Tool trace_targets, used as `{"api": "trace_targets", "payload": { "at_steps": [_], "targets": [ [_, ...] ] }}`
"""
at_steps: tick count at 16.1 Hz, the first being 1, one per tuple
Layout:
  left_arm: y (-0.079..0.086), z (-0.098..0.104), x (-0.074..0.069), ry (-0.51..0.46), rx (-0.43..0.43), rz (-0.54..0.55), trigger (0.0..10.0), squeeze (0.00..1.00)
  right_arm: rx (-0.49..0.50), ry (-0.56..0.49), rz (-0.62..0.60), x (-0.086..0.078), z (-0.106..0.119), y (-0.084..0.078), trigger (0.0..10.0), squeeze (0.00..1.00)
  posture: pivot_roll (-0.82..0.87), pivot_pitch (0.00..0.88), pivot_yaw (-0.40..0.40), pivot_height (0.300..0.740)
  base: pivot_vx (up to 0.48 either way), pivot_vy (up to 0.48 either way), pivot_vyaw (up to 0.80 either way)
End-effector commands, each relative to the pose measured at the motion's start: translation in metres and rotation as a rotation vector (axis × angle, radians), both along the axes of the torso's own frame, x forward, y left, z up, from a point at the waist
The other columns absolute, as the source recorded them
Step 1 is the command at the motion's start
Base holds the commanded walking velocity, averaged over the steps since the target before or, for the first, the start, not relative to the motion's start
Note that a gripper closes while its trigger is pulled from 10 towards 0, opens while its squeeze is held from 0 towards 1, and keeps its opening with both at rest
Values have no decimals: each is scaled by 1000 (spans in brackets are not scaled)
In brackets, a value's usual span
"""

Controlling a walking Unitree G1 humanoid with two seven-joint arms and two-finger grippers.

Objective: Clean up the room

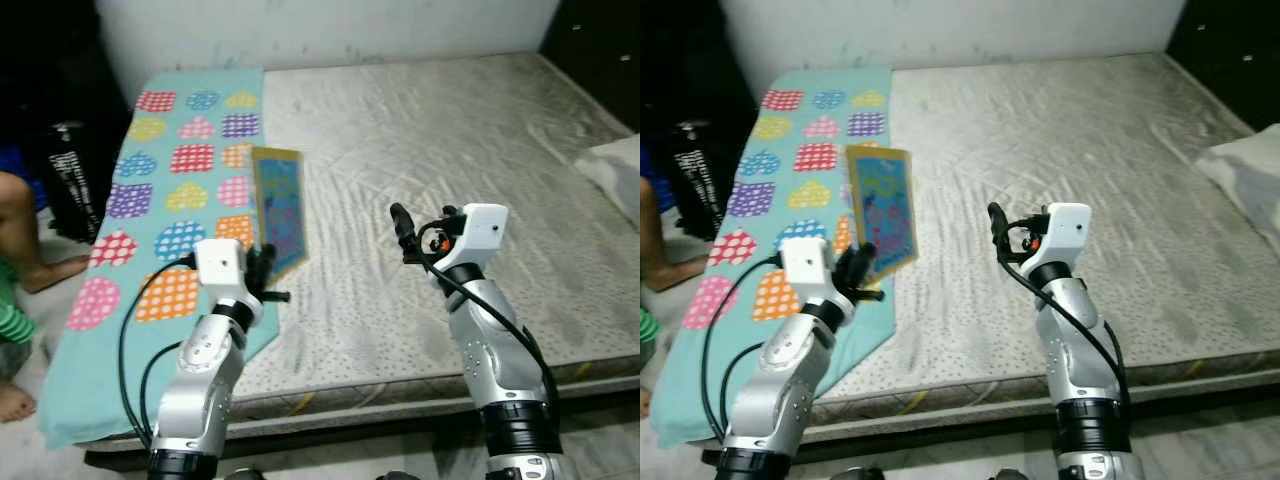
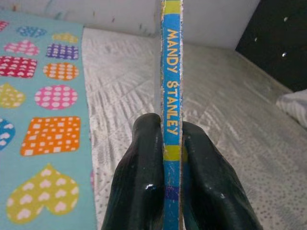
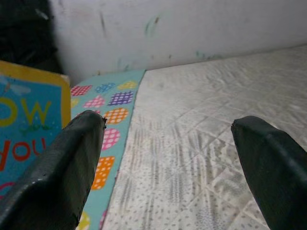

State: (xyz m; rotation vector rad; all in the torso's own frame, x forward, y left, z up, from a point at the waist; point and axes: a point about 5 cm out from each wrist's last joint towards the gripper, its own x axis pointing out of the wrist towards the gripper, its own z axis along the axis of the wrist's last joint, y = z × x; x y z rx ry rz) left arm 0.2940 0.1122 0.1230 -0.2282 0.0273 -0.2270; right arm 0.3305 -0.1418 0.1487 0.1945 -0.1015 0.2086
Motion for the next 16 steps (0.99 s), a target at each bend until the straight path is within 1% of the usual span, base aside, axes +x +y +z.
{"api": "trace_targets", "payload": {
  "at_steps": [1, 2, 14, 16],
  "targets": [
    [12, 5, 1, -31, 11, 45, 10000, 0, 3, -10, 29, 0, 2, 10, 10000, 0, -5, 110, 12, 740, 0, 0, 781],
    [10, 6, 2, -34, 7, 41, 10000, 0, 17, -2, 32, 1, 2, 13, 10000, 0, -7, 112, 9, 740, 0, -300, 0],
    [7, 7, 3, -33, -7, 31, 10000, 0, 29, 8, 7, 0, -1, 11, 10000, 0, -12, 121, 10, 740, 0, -313, 0],
    [7, 7, 3, -32, -8, 32, 10000, 0, 26, 7, 5, 1, 0, 11, 10000, 0, -11, 121, 10, 740, 0, -334, -631]
  ]
}}
